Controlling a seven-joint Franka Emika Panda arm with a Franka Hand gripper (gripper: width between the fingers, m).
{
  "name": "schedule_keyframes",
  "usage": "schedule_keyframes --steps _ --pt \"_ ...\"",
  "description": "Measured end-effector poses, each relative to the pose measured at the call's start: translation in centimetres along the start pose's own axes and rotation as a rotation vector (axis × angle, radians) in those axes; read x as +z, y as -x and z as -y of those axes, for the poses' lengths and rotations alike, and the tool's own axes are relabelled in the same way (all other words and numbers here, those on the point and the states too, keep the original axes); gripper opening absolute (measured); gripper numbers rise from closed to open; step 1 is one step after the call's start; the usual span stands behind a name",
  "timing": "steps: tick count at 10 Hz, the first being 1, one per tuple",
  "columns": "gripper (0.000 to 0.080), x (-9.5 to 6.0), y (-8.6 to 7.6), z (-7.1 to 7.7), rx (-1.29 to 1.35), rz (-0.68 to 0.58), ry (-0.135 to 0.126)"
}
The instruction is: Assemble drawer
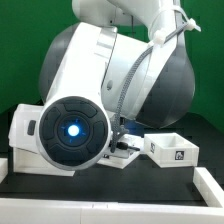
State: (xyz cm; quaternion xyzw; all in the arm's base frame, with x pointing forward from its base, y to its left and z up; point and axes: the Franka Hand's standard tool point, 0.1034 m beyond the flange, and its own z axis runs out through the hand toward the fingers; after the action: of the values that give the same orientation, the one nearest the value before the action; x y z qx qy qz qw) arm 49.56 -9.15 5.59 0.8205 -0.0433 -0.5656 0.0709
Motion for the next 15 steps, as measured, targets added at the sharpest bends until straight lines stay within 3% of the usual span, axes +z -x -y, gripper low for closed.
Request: schedule_keyframes --steps 1,2,3,5,6,8,9,12,13,15 --pt "0.0109 0.0 0.0 0.0 0.000 0.000 0.000" --pt "0.0036 0.1 0.0 0.0 -0.001 0.002 -0.002" --pt "0.0036 -0.2 0.2 -0.1 -0.018 0.000 0.001" --pt "0.0035 -1.8 2.8 -0.4 -0.059 -0.011 -0.003" --pt "0.0035 -3.3 3.5 -0.8 -0.074 -0.081 -0.004" --pt "0.0035 -6.3 7.3 -1.5 -0.146 -0.297 -0.051" --pt "0.0034 -7.0 8.4 -1.8 -0.181 -0.404 -0.071" --pt "0.0034 -7.9 7.6 -2.2 -0.180 -0.627 -0.066" --pt "0.0034 -8.3 7.7 -1.8 -0.168 -0.683 -0.078" --pt "0.0034 -10.7 9.1 2.0 -0.231 -0.858 -0.106"
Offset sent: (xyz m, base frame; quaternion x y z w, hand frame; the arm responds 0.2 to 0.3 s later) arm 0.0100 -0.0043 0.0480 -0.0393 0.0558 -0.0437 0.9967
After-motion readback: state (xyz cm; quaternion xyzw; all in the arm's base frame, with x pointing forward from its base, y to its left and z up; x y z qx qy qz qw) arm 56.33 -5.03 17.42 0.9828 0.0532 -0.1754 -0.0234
